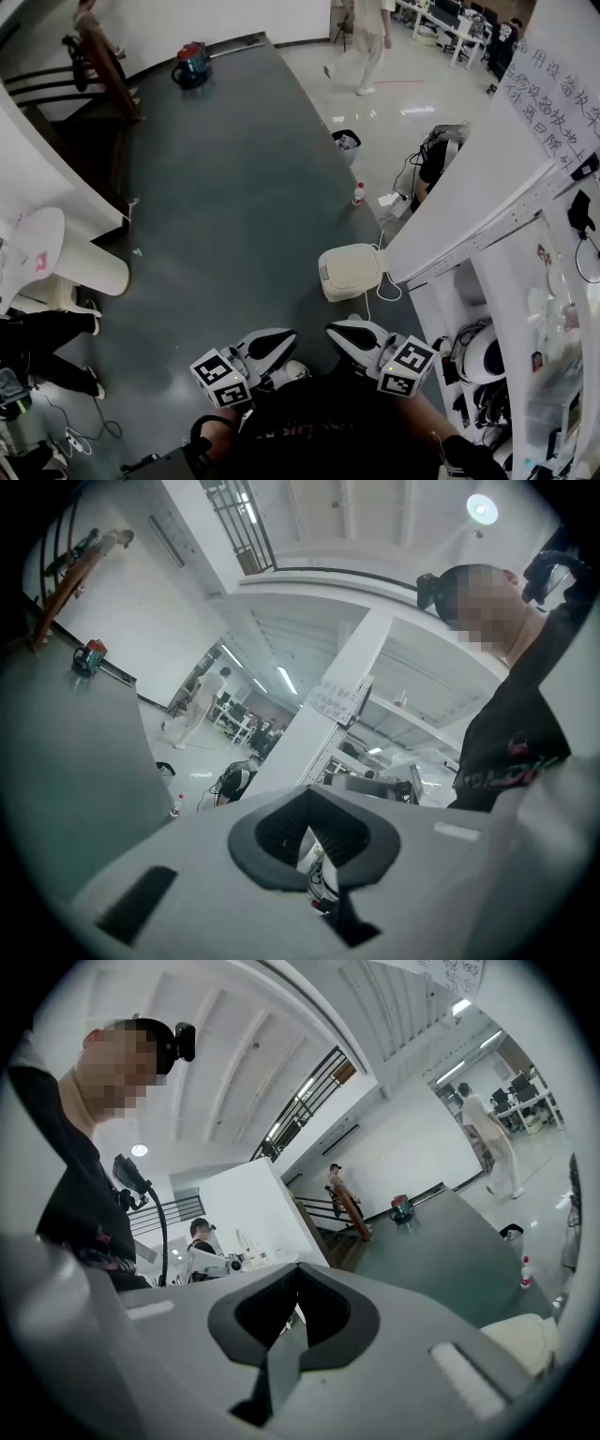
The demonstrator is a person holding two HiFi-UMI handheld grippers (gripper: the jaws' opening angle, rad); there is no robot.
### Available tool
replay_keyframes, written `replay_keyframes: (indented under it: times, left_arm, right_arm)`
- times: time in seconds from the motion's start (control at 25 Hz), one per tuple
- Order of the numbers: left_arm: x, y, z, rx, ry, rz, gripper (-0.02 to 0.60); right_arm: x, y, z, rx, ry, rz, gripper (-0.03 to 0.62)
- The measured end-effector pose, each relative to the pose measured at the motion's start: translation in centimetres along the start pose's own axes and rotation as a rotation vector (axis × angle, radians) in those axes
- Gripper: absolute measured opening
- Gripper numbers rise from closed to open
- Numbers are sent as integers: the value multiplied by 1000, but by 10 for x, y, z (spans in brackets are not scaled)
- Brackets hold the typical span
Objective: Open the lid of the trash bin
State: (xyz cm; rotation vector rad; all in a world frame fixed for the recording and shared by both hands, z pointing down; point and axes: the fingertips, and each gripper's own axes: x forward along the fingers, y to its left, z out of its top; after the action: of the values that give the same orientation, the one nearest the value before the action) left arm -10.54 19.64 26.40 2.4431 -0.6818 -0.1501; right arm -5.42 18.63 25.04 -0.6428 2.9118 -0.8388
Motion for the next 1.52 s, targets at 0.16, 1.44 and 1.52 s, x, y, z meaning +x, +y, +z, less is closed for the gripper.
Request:
replay_keyframes:
  times: [0.16,1.44,1.52]
  left_arm:
    - [8,9,6,-8,-10,27,2]
    - [194,281,-160,-303,310,312,2]
    - [205,305,-175,-334,313,328,3]
  right_arm:
    - [1,-16,9,8,8,1,8]
    - [-81,-254,-14,243,88,-171,8]
    - [-81,-270,-21,249,105,-177,8]
